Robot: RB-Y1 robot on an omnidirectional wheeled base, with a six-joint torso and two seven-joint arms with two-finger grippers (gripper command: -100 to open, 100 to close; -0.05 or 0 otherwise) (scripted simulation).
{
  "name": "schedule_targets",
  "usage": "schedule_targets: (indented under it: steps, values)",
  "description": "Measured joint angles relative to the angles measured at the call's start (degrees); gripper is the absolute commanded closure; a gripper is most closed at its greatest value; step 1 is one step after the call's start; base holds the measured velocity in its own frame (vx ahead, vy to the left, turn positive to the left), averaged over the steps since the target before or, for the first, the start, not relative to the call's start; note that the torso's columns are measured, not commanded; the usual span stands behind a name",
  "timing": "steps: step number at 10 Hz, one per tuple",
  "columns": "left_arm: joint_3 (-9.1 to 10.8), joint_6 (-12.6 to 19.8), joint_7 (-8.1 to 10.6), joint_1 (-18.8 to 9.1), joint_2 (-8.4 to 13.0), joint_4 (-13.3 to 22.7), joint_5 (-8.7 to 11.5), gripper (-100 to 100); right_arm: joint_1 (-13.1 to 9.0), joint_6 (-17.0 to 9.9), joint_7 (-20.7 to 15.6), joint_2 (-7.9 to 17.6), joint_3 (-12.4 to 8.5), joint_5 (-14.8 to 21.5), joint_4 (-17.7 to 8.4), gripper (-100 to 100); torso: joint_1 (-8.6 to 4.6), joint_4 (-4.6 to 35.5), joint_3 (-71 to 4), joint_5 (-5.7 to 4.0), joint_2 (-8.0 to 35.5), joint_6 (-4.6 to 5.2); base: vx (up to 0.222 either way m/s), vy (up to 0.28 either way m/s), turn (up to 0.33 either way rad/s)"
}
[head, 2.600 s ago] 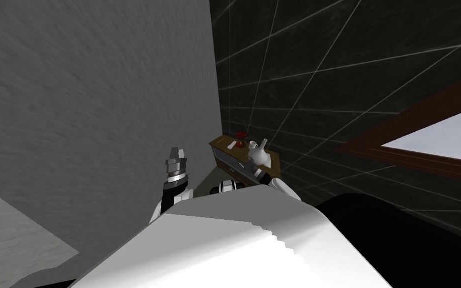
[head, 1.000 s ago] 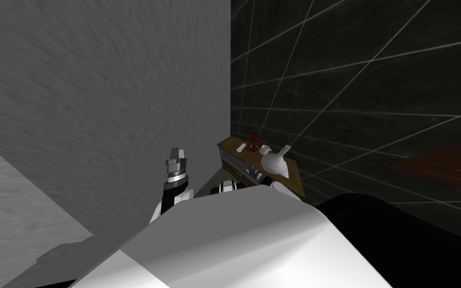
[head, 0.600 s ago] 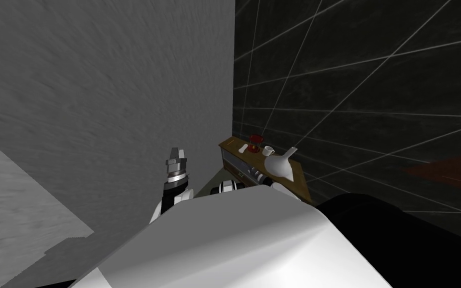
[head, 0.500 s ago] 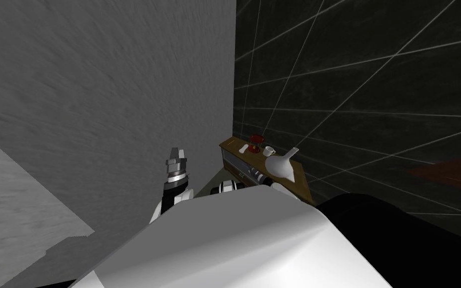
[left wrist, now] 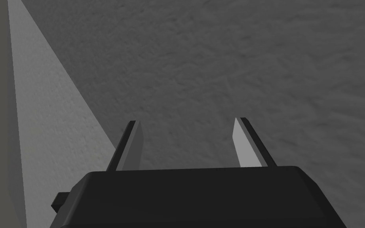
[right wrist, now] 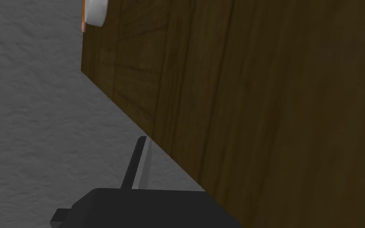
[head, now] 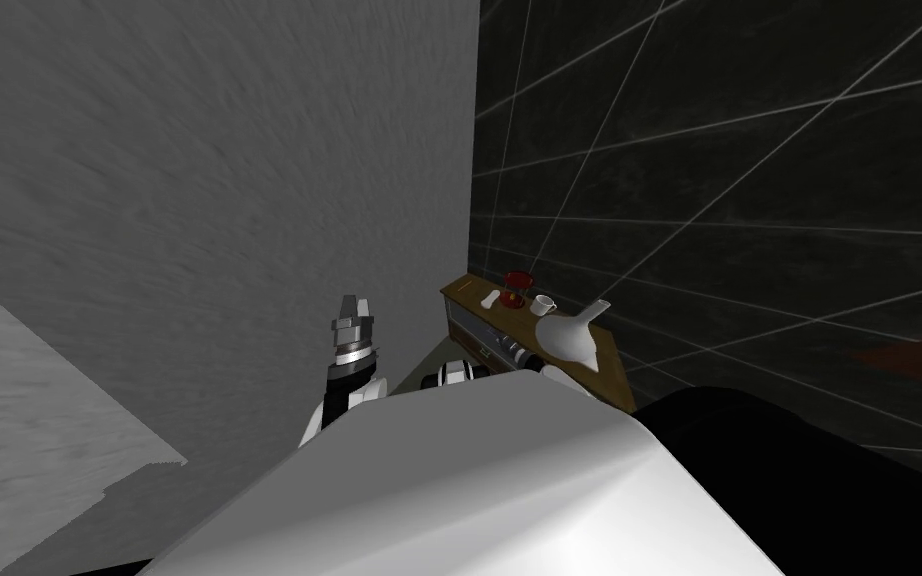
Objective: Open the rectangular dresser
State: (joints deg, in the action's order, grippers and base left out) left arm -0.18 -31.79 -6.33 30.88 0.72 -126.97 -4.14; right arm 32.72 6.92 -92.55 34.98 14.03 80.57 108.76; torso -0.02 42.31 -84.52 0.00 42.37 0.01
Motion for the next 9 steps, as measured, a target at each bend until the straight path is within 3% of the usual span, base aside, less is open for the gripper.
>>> schedule_targets:
  steps: [2,6,8,9]
  values:
    - [-0.02,0.0,0.0,0.0,0.0,0.0,0.0,0,1.0,-0.4,0.1,0.5,0.4,0.4,1.0,100,0.66,0.2,0.2,0.25,0.5,-0.06,-0.121,0.153,-0.045]
    - [-0.01,0.0,0.0,0.0,0.0,0.0,0.0,0,2.1,-1.1,0.7,1.3,2.4,1.4,2.0,100,0.05,0.2,0.0,0.21,0.2,0.08,-0.095,0.12,-0.028]
    - [-0.02,0.0,0.0,0.0,0.0,0.0,0.0,0,3.2,-0.4,-1.1,0.0,1.8,1.3,3.0,100,0.32,0.3,0.2,0.28,0.6,0.12,-0.142,0.145,-0.048]
    - [-0.02,0.0,0.0,0.0,0.0,0.0,0.0,0,3.3,-0.5,-1.2,-0.1,2.2,1.5,3.3,-100,0.27,0.4,0.2,0.33,0.6,0.15,-0.095,0.092,0.182]
